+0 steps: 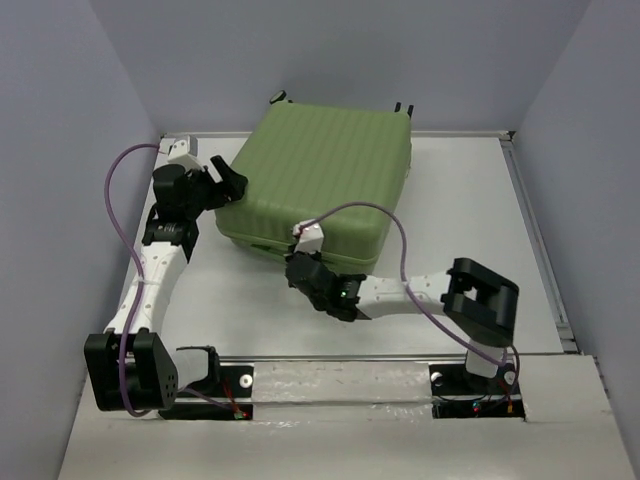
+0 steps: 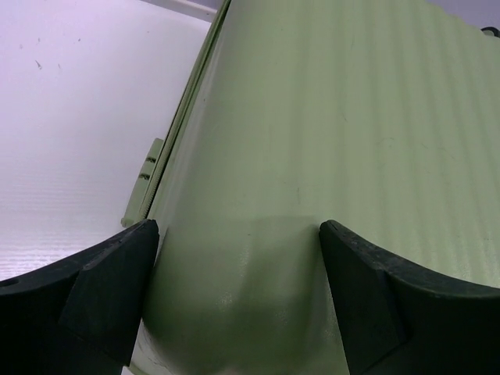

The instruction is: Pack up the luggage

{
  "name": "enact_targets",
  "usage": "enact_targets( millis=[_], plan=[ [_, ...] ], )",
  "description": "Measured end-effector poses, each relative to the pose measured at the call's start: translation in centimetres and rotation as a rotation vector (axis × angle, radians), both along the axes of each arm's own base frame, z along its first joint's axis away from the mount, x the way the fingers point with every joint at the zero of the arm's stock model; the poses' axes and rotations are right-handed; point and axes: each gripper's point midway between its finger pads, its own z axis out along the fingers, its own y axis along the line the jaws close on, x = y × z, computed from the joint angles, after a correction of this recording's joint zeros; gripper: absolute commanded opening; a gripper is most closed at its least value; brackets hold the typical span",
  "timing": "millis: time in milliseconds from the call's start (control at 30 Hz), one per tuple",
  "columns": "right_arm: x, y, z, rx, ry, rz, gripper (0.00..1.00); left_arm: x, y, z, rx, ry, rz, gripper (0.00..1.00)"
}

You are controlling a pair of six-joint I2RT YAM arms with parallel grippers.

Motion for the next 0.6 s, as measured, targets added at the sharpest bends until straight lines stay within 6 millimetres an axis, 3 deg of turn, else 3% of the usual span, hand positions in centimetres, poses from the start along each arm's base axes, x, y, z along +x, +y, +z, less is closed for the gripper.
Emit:
enact_targets(
  millis=[133,333,500,533,567,600],
  plan=[
    [1.6,6.4,-0.2,-0.033,-0.022,0.086,0.07,-1.2,-0.5,0.0,0.006,0.020,-0.012,0.92],
    [1.8,10.8,-0.3,-0.026,-0.064,0.176,0.07,-3.5,-1.0,0.4,0.031,0.050,-0.046,0.92],
    [1.6,12.9,-0.1,0.024,-0.135,0.212,0.07,-4.5,-0.2,0.7,0.067,0.051,-0.036,0.94],
    [1.4,13.1,-0.2,0.031,-0.142,0.229,0.10,-4.7,0.0,0.7,0.071,0.052,-0.035,0.94],
    [1.1,13.1,-0.3,0.037,-0.146,0.245,0.35,-4.8,0.1,0.6,0.071,0.057,-0.034,0.95],
    [0.8,12.8,-0.1,0.045,-0.151,0.258,0.51,-5.0,0.1,0.6,0.070,0.061,-0.035,0.95]
  ],
)
